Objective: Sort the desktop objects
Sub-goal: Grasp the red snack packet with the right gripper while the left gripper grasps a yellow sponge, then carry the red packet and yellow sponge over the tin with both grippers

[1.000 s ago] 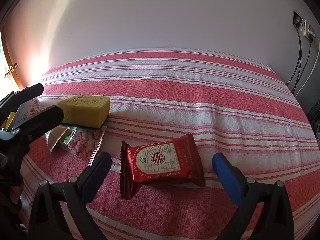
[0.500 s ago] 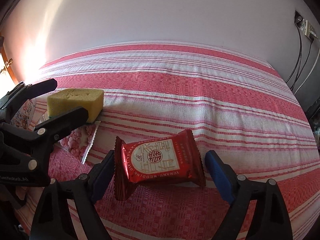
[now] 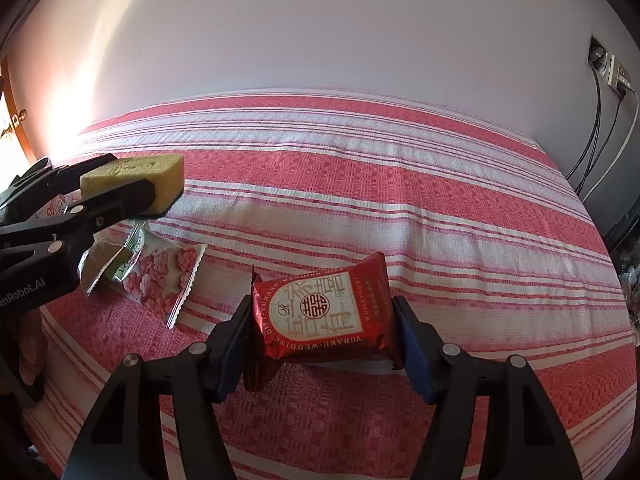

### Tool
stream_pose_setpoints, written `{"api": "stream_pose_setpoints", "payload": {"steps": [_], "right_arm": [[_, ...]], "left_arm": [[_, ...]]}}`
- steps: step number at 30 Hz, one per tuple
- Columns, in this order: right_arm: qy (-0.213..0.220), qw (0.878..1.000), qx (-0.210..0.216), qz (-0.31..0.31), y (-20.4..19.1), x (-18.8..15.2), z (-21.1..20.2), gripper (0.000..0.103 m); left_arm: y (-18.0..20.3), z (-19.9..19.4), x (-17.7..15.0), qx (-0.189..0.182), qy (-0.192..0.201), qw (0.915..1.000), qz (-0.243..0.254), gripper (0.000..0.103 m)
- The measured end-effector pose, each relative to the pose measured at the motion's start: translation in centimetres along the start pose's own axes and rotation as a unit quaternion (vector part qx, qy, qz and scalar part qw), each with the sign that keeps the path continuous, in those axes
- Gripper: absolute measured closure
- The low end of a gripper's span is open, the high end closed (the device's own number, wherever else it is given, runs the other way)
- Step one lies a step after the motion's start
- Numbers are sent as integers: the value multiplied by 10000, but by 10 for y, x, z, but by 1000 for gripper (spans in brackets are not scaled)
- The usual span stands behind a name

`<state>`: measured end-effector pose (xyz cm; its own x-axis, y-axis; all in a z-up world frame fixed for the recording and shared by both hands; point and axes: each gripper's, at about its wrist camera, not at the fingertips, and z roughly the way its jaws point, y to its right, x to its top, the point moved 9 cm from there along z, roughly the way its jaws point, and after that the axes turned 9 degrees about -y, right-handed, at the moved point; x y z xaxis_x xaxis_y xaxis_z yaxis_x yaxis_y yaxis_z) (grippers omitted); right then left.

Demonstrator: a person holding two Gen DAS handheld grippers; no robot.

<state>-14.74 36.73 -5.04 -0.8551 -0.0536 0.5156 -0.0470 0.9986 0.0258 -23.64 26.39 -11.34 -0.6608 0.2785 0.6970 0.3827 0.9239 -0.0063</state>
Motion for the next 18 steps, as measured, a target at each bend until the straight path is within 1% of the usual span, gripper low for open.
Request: {"api": "stream_pose_setpoints", "payload": {"steps": [3, 8, 13, 18], "right_arm": [[93, 9999, -40, 10, 1, 2, -3, 35], [295, 9995, -27, 60, 4, 4, -11, 35], [379, 9992, -75, 69, 4, 5, -15, 35], [645, 9977, -151, 118, 6, 7, -25, 35]], "left_arm": [[-4, -5, 1, 106, 122, 9999, 8, 34], [-9, -16, 6, 411, 404, 9983, 88, 34], [-13, -25, 9, 547, 625, 9965, 126, 34], [-15, -32, 12, 592, 785, 9951, 86, 34]]}}
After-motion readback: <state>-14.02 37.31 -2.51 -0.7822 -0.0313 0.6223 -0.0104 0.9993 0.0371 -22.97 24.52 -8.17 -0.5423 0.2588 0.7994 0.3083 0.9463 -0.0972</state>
